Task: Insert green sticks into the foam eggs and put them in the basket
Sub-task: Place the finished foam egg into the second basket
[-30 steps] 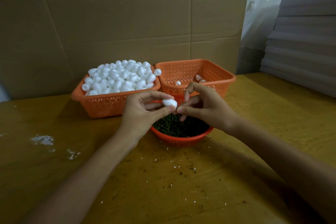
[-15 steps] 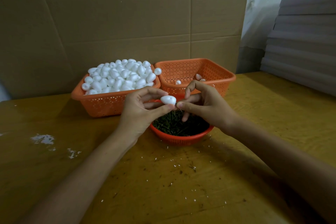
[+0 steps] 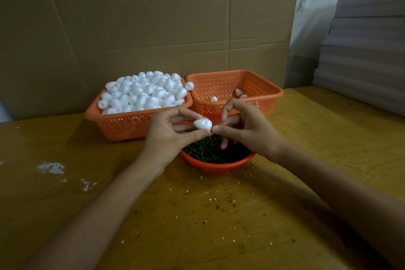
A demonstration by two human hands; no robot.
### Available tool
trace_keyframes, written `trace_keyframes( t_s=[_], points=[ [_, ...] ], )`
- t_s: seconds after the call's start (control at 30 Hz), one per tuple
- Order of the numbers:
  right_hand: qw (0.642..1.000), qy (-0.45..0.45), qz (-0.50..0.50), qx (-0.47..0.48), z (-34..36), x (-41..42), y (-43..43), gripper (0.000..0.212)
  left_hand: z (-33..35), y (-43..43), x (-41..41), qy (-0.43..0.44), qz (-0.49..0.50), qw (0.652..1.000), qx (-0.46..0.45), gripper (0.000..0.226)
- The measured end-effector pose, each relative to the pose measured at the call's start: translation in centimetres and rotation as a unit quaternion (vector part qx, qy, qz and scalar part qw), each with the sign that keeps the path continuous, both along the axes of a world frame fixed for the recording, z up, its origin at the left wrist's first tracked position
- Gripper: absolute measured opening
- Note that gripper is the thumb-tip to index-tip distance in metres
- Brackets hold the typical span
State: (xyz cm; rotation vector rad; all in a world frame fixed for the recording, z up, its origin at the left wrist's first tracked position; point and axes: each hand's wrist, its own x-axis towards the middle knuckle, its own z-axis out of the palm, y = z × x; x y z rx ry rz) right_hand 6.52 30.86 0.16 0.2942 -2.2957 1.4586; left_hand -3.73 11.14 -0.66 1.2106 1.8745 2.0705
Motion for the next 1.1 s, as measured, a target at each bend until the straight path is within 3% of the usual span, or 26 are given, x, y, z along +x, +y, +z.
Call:
trace_keyframes(
  t_s=[0.87,1.1],
  points=[
    [0.996,-0.055,0.026,0.068,0.35,0.01,0.28,0.034,0.04,0.09,0.46,0.041,-0.022,0.998,-0.045,0.032],
    [0.995,-0.064,0.020,0.079,0.27,0.13,0.01,0.036,0.46,0.04,0.75,0.037,-0.028,0.999,-0.025,0.062]
  ],
)
